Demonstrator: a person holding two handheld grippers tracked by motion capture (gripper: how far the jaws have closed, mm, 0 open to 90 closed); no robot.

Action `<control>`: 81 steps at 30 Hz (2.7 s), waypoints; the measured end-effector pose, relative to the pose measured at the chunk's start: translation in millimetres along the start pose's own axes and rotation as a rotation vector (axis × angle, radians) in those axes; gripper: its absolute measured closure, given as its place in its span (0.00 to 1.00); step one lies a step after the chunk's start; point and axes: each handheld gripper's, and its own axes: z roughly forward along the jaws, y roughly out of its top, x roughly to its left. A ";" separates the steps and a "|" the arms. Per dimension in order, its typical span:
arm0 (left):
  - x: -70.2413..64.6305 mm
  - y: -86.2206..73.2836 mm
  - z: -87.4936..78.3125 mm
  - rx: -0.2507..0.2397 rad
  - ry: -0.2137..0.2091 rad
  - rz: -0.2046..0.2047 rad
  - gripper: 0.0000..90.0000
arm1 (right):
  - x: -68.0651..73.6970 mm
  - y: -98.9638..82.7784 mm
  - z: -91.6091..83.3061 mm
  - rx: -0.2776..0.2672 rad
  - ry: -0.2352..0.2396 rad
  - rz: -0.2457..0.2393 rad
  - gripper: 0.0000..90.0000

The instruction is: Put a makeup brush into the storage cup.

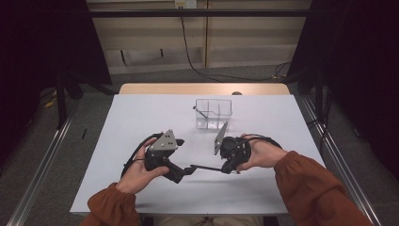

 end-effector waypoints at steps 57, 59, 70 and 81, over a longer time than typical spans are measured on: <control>14.5 7.6 58.4 0.426 -0.279 0.070 0.84 | 3.2 5.0 6.5 0.035 0.007 -0.053 0.94; 14.2 7.8 59.5 0.423 -0.284 0.069 0.87 | 4.1 4.4 6.7 0.039 0.007 -0.044 0.94; 13.9 6.5 63.1 0.447 -0.330 0.042 0.91 | 4.2 1.3 9.7 0.038 0.000 -0.080 0.94; 13.5 7.0 60.5 0.436 -0.348 0.020 0.94 | 2.0 -1.9 10.8 0.002 -0.012 -0.095 0.89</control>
